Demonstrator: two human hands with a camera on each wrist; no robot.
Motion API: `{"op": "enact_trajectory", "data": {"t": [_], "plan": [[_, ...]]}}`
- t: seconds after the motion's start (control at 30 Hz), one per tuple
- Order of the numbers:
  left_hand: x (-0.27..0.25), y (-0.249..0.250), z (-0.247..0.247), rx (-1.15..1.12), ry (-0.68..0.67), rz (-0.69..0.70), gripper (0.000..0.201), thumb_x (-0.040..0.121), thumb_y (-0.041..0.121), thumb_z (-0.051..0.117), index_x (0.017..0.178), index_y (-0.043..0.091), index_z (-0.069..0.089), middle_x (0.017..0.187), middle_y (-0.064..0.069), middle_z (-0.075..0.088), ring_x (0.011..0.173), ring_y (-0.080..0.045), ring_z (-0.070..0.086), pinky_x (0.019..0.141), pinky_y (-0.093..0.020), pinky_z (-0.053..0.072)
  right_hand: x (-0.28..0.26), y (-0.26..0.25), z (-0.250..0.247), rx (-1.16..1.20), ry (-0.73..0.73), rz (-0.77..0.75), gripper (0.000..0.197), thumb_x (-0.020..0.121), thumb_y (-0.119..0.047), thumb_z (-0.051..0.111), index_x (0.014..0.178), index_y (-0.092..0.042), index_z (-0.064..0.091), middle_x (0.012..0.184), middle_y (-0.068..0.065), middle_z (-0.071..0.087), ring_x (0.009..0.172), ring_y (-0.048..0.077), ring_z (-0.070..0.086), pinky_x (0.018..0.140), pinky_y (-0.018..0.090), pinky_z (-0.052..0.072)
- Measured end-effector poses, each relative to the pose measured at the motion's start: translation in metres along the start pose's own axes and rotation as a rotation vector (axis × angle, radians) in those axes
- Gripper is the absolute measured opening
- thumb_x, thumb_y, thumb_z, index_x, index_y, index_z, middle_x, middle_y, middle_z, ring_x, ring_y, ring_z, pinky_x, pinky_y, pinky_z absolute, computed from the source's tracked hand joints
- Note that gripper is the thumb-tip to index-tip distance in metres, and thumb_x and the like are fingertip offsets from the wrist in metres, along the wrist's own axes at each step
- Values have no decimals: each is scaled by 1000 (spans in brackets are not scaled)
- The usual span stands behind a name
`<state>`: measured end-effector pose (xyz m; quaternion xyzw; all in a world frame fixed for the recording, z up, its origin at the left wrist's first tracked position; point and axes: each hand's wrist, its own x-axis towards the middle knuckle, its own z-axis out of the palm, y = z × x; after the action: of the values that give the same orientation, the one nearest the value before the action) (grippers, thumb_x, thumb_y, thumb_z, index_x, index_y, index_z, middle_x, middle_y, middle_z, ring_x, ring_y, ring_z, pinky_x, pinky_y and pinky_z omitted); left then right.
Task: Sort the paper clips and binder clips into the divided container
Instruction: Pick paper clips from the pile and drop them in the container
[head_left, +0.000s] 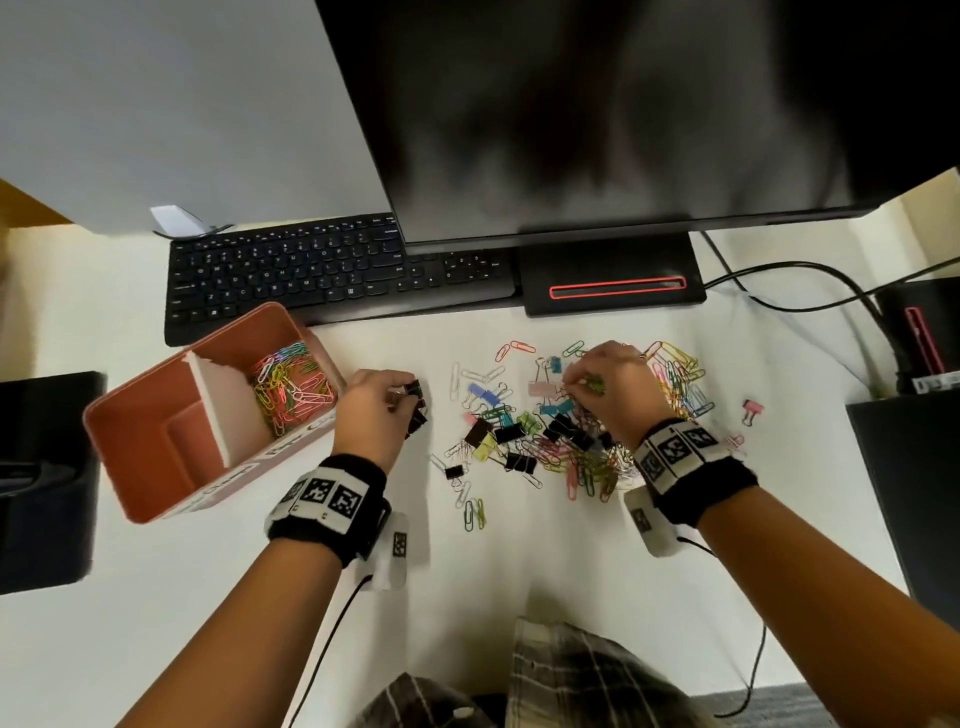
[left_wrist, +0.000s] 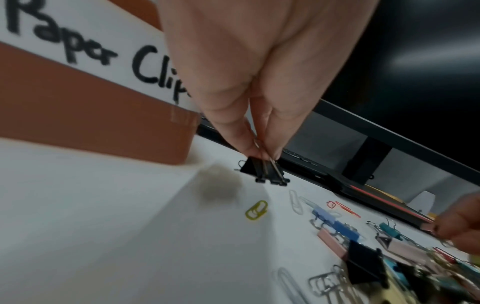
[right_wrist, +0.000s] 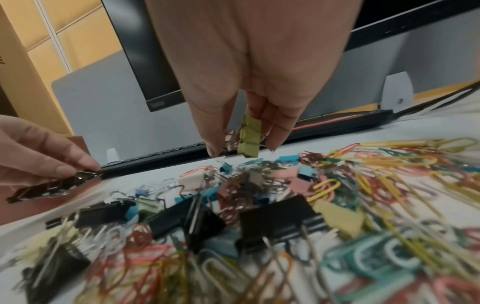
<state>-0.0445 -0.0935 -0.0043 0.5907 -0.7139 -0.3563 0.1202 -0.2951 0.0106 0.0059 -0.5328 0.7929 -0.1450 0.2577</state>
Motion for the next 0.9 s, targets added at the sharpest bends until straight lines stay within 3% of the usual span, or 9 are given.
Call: {"op": "enact_trajectory", "data": {"t": [0.1, 0.2, 0.3, 0.37, 0.43, 0.5, 0.6, 0.77, 0.9], "plan": [[0, 0, -2, -59, 6, -30, 25, 86, 5, 59, 111, 7, 64, 115, -12, 57, 92, -23, 63, 86, -27, 48, 1, 6, -2, -63, -8, -5, 14, 85, -24, 63, 93, -15, 69, 107, 5, 60, 98, 20, 54, 83, 23, 45], [-4, 0, -2, -110, -56, -10, 29, 90, 6, 53, 118, 11, 59, 122, -12, 56, 103, -22, 61, 87, -23, 44, 4, -3, 1, -162, 93, -51, 14, 84, -32, 61, 91, -22, 70, 105, 1, 63, 93, 21, 56, 85, 41, 49], [-14, -4, -3, -117, -97, 31, 36, 92, 4, 48, 126, 16, 51, 131, -10, 51, 117, -19, 54, 93, -24, 40, 19, -23, 4, -67, 77, -96, 18, 88, -25, 57, 104, -23, 65, 111, 0, 64, 91, 16, 59, 87, 38, 51], [-26, -11, -2, -87, -60, 39, 43, 90, -2, 45, 130, 15, 46, 133, -8, 49, 121, -19, 50, 98, -25, 38, 34, -35, 9, 4, 10, -87, 28, 89, -18, 55, 117, -20, 59, 123, 2, 60, 104, 18, 59, 95, 35, 49], [-39, -21, 2, -64, -26, 9, 46, 88, -4, 46, 130, 13, 44, 132, -9, 49, 113, -18, 54, 98, -27, 42, 47, -44, 17, -29, -67, -68, 34, 91, -14, 50, 125, -18, 53, 132, 4, 55, 115, 21, 55, 101, 35, 45], [-47, -27, 8, -41, -43, -49, 44, 86, 1, 54, 128, 10, 46, 126, -10, 49, 92, -13, 56, 93, -27, 47, 56, -48, 26, -94, -146, -27, 37, 91, -10, 48, 128, -15, 50, 135, 7, 50, 119, 25, 52, 102, 36, 44], [-45, -29, 21, -8, -56, -99, 46, 83, 13, 64, 126, 10, 48, 119, -8, 48, 71, -7, 54, 84, -23, 44, 64, -46, 35, -147, -170, 9, 32, 90, -3, 49, 120, -9, 56, 126, 12, 52, 108, 27, 56, 93, 33, 48], [-22, -24, 35, -8, -8, -182, 36, 82, 18, 66, 115, 11, 54, 117, -11, 50, 98, -28, 57, 94, -39, 48, 61, -42, 37, -77, -204, 56, 23, 87, -7, 58, 110, -11, 60, 106, 8, 65, 95, 21, 62, 84, 29, 53], [-13, -24, 35, -6, -5, -172, 28, 81, 13, 67, 107, 10, 58, 106, -11, 57, 93, -27, 59, 89, -34, 49, 59, -43, 35, -90, -201, -8, 17, 92, -13, 50, 102, -12, 64, 109, 8, 60, 92, 20, 61, 84, 28, 52]]}}
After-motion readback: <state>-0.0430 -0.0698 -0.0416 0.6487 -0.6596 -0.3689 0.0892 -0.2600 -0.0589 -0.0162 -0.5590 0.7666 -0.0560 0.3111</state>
